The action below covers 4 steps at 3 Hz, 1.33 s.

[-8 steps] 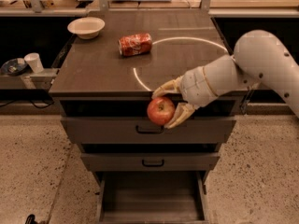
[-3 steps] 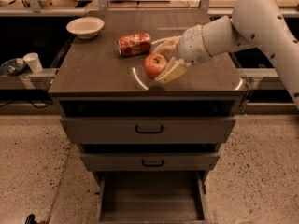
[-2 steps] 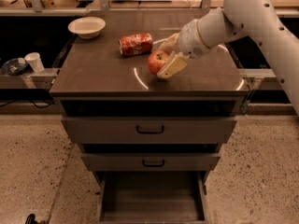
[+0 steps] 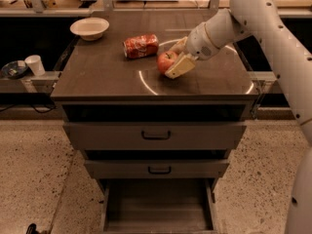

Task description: Pick apple from bottom drawer and place on counter

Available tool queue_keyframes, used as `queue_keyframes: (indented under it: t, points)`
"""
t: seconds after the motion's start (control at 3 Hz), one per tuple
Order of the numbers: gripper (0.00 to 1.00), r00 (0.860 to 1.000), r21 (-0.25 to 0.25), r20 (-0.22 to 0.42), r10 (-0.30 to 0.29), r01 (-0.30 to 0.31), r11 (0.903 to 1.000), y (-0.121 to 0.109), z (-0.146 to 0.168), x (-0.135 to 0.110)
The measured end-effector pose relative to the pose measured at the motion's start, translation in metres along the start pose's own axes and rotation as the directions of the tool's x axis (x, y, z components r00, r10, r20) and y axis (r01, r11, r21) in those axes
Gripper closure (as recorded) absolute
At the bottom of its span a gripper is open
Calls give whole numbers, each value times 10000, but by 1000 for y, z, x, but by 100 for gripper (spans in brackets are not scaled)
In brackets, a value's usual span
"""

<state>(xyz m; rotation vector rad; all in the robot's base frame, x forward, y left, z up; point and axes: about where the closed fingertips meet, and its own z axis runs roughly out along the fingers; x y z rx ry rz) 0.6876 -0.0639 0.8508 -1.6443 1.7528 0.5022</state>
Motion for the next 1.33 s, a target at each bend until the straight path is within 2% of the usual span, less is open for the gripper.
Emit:
queue_keyframes:
  t: [0.33,0.67,1.0,1.33]
  points:
    - [1,10000,4,3,-2,2,10000,0,0,0]
    - [0,9998,269,162,-110,106,9996,3,-11,-4]
    - [0,9928,971,893,-797,709,9927,17,-44,-27]
    - [0,9920,1327,999,-772,637,9891,19,-61,-17]
